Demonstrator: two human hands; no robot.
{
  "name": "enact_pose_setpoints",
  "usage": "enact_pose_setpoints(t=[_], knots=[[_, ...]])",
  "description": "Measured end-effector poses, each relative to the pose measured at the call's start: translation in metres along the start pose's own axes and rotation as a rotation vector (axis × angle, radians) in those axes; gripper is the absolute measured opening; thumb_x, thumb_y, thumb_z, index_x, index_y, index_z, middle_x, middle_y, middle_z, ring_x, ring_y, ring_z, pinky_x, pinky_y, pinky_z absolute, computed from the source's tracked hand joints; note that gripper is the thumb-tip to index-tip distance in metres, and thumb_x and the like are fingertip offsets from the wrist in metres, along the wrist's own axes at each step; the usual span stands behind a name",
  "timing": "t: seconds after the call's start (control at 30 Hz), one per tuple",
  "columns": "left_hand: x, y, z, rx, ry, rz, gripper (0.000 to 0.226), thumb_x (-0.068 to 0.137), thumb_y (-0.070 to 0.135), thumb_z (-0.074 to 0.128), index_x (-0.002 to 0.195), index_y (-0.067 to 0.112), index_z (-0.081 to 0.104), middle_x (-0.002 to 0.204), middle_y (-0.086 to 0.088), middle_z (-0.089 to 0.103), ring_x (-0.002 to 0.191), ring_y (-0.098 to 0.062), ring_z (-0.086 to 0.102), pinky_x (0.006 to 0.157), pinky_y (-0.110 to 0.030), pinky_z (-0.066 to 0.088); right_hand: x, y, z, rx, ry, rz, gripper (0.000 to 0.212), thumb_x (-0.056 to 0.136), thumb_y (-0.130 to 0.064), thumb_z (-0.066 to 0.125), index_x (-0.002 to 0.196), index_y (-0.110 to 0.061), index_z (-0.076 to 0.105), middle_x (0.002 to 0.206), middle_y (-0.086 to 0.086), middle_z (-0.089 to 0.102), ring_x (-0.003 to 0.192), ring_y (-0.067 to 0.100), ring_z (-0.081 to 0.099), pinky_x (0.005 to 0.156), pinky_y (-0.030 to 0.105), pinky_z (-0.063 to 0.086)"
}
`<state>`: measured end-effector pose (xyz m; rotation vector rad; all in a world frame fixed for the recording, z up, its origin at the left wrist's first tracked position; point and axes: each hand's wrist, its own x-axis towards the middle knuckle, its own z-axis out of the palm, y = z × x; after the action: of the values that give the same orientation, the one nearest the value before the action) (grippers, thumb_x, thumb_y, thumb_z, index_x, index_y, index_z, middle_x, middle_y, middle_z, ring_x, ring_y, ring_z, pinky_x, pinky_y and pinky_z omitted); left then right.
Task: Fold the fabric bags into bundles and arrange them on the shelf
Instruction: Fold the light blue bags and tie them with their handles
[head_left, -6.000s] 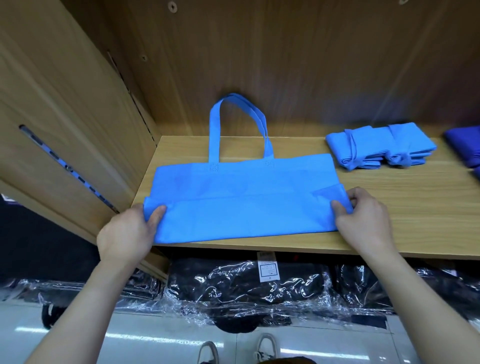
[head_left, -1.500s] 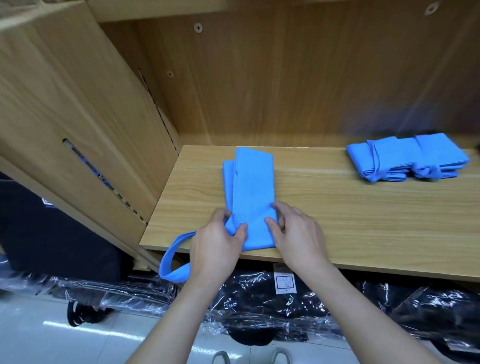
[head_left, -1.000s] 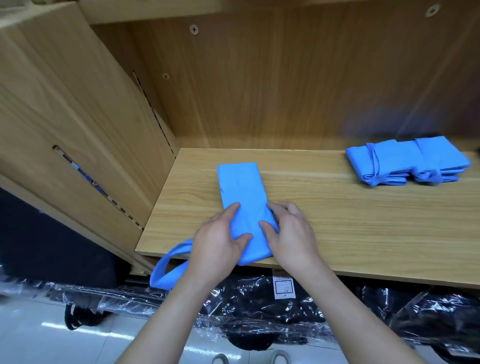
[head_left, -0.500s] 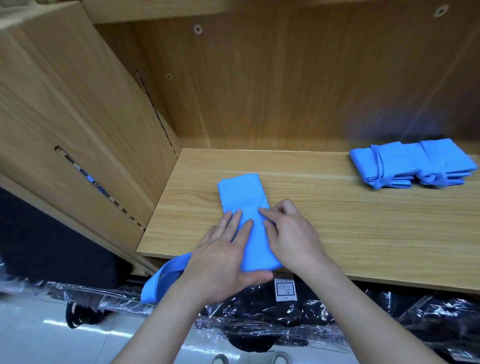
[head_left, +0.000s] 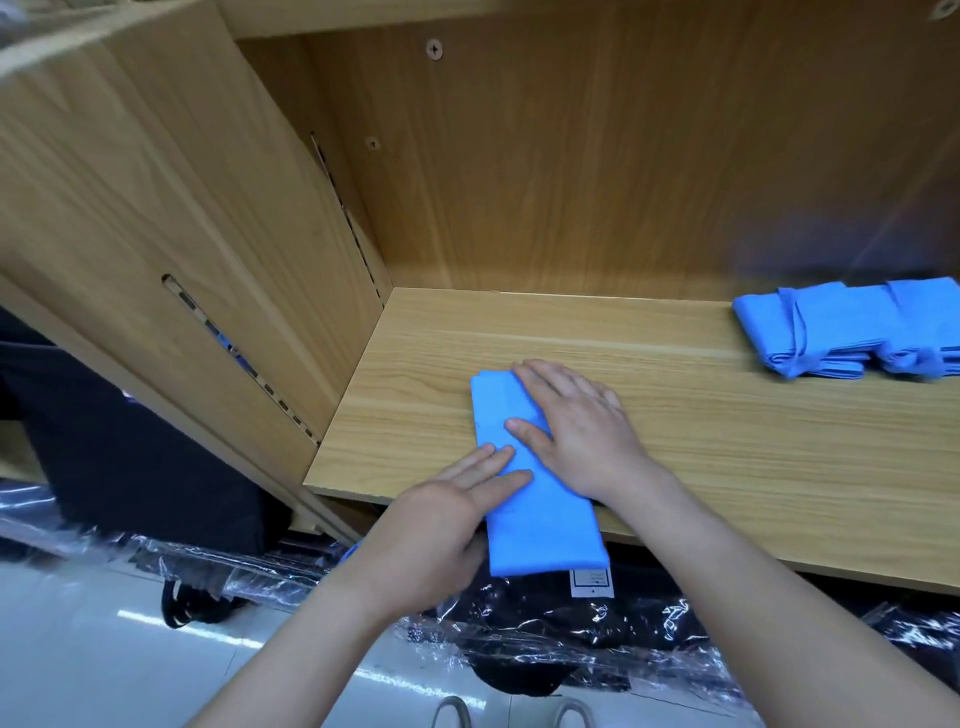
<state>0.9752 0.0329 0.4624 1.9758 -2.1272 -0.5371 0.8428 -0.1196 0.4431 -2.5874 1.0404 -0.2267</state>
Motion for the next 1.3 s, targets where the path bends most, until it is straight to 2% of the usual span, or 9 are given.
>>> enact_pose_setpoints(t=[0.13,0.23,0.33,0.5,0.77,0.87,0.97,1.13,1.3], knots=[[0.003,-0.01,0.004,-0.237,0.201,-0.08,0.056,0.077,0.031,0.039,0.128,0.035,0.062,0.137,0.02,0.049,0.131,0.007,0.039,0.111,-0.019,0.032,0.009,0.002,-0.011,0.132,0.033,0.017,0.066,0.088,-0.051,0.062,0.145,-0.026,0.041,0.149,-0.011,0.042,0.136,0.015,0.035,0.109,0.03,0.031],[0.012,-0.007,0.002,-0.354,0.336,-0.232,0.031,0.08,0.04,0.057,0.111,0.046,0.06,0.103,0.015,0.073,0.098,-0.004,0.065,0.087,-0.028,0.049,0.013,0.007,-0.015,0.296,0.051,0.074,0.062,0.078,-0.042,0.077,0.133,-0.024,0.055,0.134,-0.004,0.057,0.125,0.021,0.047,0.103,0.031,0.037],[0.021,-0.004,0.0,-0.422,0.494,-0.358,0.023,0.087,0.044,0.067,0.103,0.028,0.063,0.079,0.003,0.071,0.072,-0.014,0.062,0.071,-0.03,0.047,0.015,0.013,-0.017,0.406,0.072,0.099,0.049,0.07,-0.034,0.079,0.117,-0.025,0.066,0.117,0.0,0.066,0.111,0.024,0.056,0.097,0.034,0.043],[0.036,0.002,-0.009,-0.332,0.508,-0.514,0.026,0.088,0.043,0.064,0.101,0.021,0.062,0.071,-0.005,0.065,0.073,-0.025,0.06,0.067,-0.038,0.046,0.018,0.015,-0.019,0.656,0.084,0.181,0.034,0.076,-0.005,0.064,0.101,-0.026,0.069,0.095,-0.007,0.071,0.091,0.015,0.065,0.088,0.033,0.052],[0.058,0.002,-0.027,-0.115,0.343,-0.592,0.045,0.09,0.047,0.06,0.125,0.018,0.057,0.107,-0.003,0.067,0.105,-0.028,0.06,0.08,-0.034,0.044,0.004,0.002,-0.043,1.304,0.079,0.36,0.027,0.1,-0.019,0.048,0.087,-0.016,0.07,0.077,-0.008,0.069,0.081,0.013,0.061,0.078,0.029,0.047],[0.062,0.009,-0.023,-0.208,0.347,-0.566,0.044,0.093,0.035,0.06,0.132,0.018,0.05,0.123,-0.004,0.064,0.116,-0.028,0.056,0.087,-0.034,0.043,0.002,-0.009,-0.025,1.307,0.175,0.371,0.019,0.094,-0.04,0.058,0.102,-0.025,0.067,0.106,-0.006,0.067,0.099,0.009,0.061,0.089,0.024,0.046],[0.063,0.01,-0.023,-0.312,0.336,-0.495,0.04,0.09,0.025,0.064,0.13,0.021,0.055,0.12,0.001,0.067,0.115,-0.023,0.058,0.089,-0.032,0.045,0.0,-0.025,-0.01,1.272,0.274,0.404,0.047,0.068,-0.054,0.073,0.111,-0.04,0.061,0.123,0.004,0.054,0.111,0.019,0.058,0.096,0.035,0.048],[0.052,0.006,-0.022,-0.341,0.34,-0.453,0.035,0.082,0.023,0.074,0.115,0.024,0.064,0.098,0.016,0.069,0.098,-0.013,0.063,0.079,-0.024,0.042,-0.003,-0.025,-0.019,1.211,0.366,0.372,0.043,0.074,-0.014,0.082,0.109,-0.031,0.064,0.106,-0.002,0.06,0.1,0.013,0.06,0.098,0.039,0.049],[0.046,0.007,-0.031,-1.063,0.229,-0.438,0.055,0.07,0.023,0.086,0.116,0.022,0.054,0.107,0.001,0.071,0.096,-0.009,0.069,0.079,-0.025,0.054,-0.017,-0.026,-0.039,1.139,0.357,0.075,0.042,0.071,-0.002,0.079,0.097,-0.031,0.063,0.098,-0.003,0.065,0.092,0.005,0.062,0.089,0.029,0.051]])
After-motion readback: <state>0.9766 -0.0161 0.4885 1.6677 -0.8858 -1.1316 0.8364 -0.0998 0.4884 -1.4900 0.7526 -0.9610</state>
